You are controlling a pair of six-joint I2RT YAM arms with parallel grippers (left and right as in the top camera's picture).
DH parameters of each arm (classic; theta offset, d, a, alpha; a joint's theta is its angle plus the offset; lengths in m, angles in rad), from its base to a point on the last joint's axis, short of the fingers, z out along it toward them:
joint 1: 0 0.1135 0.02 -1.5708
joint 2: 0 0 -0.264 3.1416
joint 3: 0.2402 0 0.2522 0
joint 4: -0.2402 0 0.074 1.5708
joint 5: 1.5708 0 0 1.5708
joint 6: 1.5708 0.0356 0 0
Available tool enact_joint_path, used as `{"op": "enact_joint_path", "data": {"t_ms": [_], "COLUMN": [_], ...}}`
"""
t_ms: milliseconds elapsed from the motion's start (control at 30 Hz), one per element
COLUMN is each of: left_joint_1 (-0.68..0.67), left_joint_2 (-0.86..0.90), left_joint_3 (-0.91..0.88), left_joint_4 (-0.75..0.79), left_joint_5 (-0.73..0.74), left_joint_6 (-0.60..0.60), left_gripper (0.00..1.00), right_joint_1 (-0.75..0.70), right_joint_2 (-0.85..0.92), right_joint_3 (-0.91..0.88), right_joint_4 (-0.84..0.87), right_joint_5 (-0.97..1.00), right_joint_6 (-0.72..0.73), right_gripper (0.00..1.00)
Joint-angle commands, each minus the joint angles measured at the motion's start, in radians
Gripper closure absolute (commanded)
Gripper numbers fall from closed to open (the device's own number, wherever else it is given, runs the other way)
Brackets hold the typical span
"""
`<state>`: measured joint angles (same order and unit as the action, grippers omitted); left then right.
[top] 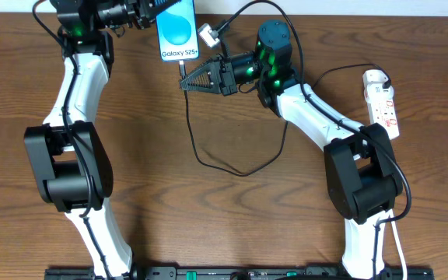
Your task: Plug charger to phone and switch on socket
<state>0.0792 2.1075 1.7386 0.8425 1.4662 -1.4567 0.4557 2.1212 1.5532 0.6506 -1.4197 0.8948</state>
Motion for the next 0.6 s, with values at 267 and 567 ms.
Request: {"op": "enact_joint_path", "data": {"t_ms": [267, 567], "left_joint_1": [-0.006, -0.006], "left_joint_2": [-0.030, -0.030], "left_joint_3": [0.013, 0.013], "left_joint_4": [0.013, 0.013], "left_joint_5": [0.003, 0.011], "left_joint_6": [-0.023, -0.023], "left_gripper": [0.93, 0.93], "right_joint_1": [-0.020, -0.024], "right_joint_2": [-0.006, -0.006], "right_joint_3": [0.014, 0.014], "right_joint_4": [0.005, 0.039], "right_joint_5": [0.054, 0.053], "right_joint_6": [0.011, 0.035], "right_gripper": [0.99, 0.99]}}
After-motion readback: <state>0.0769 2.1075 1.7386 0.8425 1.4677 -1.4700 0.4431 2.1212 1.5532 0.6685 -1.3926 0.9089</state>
